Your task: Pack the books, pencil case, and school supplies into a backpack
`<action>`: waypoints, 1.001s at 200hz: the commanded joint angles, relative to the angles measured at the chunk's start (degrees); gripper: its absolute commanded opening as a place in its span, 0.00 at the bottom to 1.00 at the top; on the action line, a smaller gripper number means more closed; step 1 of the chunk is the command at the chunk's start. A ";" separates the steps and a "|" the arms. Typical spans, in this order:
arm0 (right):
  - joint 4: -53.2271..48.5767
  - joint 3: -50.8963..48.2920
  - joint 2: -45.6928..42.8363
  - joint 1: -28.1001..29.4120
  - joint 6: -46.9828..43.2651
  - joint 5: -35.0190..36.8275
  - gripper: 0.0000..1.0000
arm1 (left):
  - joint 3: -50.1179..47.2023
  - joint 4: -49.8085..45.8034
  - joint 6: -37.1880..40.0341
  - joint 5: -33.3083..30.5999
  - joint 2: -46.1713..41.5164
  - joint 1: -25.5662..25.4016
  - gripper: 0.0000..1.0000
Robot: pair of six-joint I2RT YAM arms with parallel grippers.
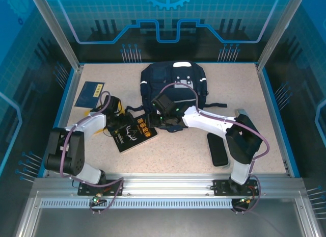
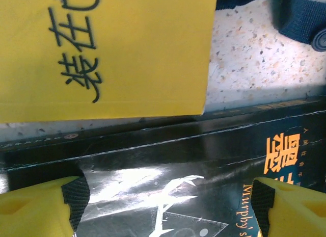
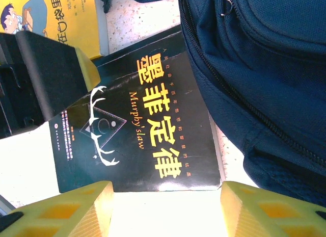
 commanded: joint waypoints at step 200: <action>-7.17 -7.46 -3.00 4.26 12.17 3.52 0.64 | -5.18 -7.92 -0.65 8.38 -13.94 -5.98 0.85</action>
